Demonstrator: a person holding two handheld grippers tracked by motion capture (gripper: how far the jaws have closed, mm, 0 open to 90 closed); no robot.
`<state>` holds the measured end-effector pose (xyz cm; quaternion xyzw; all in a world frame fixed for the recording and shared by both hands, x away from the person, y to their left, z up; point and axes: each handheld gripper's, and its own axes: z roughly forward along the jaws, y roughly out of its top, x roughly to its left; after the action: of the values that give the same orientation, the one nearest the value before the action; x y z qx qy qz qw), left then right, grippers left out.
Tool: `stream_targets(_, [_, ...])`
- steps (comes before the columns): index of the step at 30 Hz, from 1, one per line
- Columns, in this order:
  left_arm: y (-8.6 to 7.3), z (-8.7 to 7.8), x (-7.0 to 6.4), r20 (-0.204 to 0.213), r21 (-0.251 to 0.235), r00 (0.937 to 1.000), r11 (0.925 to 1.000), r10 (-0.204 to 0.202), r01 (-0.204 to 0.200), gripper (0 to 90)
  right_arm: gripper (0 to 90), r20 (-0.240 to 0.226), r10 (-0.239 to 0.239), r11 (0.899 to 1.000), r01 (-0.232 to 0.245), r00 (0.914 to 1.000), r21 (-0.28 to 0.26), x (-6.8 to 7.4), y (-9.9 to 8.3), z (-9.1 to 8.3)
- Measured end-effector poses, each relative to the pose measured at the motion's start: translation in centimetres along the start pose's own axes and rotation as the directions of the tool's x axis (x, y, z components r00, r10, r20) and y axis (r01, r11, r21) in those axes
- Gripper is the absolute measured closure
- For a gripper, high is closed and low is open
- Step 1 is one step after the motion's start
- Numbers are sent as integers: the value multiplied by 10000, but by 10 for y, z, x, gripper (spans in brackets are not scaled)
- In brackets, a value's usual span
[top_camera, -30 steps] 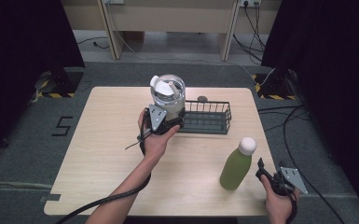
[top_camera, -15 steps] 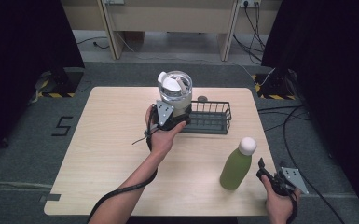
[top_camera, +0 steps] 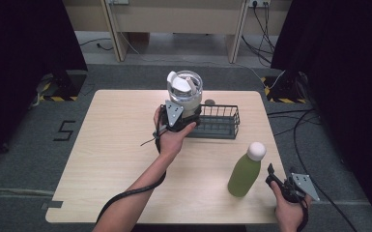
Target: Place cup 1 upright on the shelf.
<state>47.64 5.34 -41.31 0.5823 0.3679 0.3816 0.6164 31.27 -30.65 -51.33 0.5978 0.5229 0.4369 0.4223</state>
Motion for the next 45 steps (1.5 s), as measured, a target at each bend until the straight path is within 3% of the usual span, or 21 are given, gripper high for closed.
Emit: stream_targets(45, [11,42,-1,-95,-23,9999,9999,100,-100,103,218,-12,63,10000,-63,10000,13,-2,-1,2])
